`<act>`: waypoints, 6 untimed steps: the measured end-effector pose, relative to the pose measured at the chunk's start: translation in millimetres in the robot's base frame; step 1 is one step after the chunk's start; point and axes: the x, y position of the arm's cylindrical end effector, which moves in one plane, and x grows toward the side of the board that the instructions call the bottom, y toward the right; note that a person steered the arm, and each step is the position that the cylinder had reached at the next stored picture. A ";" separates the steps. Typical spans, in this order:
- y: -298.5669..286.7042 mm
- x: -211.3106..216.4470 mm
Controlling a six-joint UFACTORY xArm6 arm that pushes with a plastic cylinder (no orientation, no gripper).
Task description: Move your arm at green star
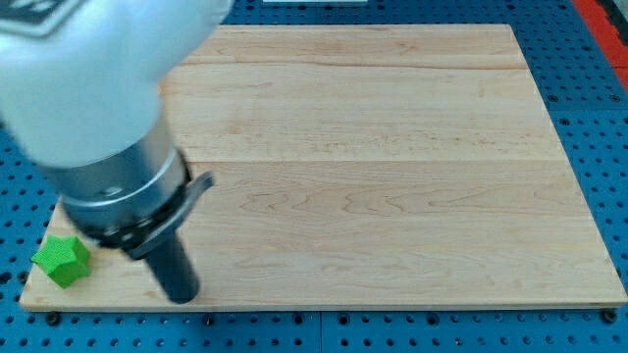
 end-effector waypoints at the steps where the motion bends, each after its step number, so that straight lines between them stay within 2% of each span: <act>1: -20.7 3.0; 6: -57.7 2.9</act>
